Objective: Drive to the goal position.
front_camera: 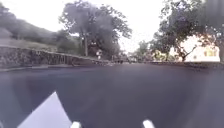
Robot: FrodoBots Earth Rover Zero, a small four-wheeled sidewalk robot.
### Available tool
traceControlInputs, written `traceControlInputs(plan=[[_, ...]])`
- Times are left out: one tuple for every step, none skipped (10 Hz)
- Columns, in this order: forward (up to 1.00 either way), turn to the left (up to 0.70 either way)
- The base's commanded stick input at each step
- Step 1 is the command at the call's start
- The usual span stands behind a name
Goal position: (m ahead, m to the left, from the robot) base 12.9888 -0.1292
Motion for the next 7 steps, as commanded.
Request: traceControlInputs(plan=[[0.85,0.0],[0.85,0.0],[0.85,0.0],[0.85,0.0],[0.85,0.0],[0.85,0.0],[0.85,0.0]])
